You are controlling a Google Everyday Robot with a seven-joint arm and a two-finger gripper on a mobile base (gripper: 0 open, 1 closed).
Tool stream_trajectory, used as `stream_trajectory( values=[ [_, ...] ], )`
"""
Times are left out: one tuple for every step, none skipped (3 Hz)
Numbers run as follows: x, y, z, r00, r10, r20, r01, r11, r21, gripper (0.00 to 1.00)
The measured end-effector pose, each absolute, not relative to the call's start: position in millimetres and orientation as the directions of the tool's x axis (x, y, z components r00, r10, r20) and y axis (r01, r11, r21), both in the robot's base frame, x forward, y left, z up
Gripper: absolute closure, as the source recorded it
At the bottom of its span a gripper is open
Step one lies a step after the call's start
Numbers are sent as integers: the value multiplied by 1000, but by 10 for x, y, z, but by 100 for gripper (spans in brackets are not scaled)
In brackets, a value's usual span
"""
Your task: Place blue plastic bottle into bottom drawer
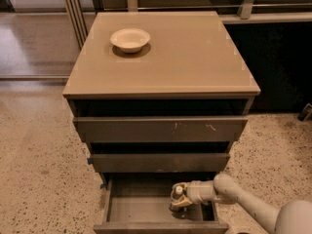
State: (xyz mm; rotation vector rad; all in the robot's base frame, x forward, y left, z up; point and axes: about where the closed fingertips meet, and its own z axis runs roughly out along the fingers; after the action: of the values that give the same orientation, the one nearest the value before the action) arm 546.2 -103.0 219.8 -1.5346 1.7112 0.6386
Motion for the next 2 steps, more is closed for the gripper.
stream_trajectory(
  values=[
    [5462, -1030, 2198, -13, -614, -790, -981, 161, -110, 81],
    [5462, -1029, 2198, -13, -613, -790, -981, 161, -110, 58]
  ],
)
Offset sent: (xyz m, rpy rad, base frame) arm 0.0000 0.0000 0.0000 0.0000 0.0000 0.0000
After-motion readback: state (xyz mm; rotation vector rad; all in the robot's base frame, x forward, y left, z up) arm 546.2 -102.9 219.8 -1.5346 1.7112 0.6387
